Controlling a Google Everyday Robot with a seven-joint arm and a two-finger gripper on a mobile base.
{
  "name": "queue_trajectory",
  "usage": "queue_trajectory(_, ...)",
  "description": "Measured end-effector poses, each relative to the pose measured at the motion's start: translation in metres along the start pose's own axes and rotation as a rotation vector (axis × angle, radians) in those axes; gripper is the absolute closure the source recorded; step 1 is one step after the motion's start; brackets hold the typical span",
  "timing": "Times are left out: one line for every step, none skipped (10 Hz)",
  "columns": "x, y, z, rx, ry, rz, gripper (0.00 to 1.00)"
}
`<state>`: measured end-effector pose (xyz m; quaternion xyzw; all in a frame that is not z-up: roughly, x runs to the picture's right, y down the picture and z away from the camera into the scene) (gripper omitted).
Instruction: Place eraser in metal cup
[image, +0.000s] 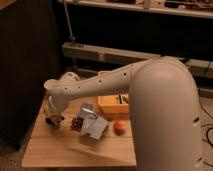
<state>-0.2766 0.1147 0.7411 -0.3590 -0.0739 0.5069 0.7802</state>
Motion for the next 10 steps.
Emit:
queue_trajectory(-0.0005,0.0005,0.0008,-0.006,0.003,0.003,0.2)
queue_trajectory(-0.0005,0.0001,0.0016,-0.011,0.004,0.008,0.2)
queue_trajectory(-0.0006,0.0,0.0024,-0.018,0.003,0.012,0.2)
queue_trajectory(-0.0009,0.0004,0.003,-0.022,0.003,0.015,0.2)
queue_trajectory(-0.0012,0.0002,0.0034,-0.025,0.001,0.019,0.2)
queue_trajectory(-0.0017,-0.0007,0.0033,-0.024,0.0,0.022,0.2)
queue_trajectory(-0.0027,-0.0013,0.0021,-0.02,-0.001,0.029,0.2)
queue_trajectory(-0.004,-0.0014,0.0012,-0.014,0.0,0.03,0.2)
queue_trajectory(-0.0037,-0.0017,0.0014,-0.014,0.0,0.031,0.2)
queue_trajectory(-0.0036,-0.002,0.0014,-0.014,0.0,0.031,0.2)
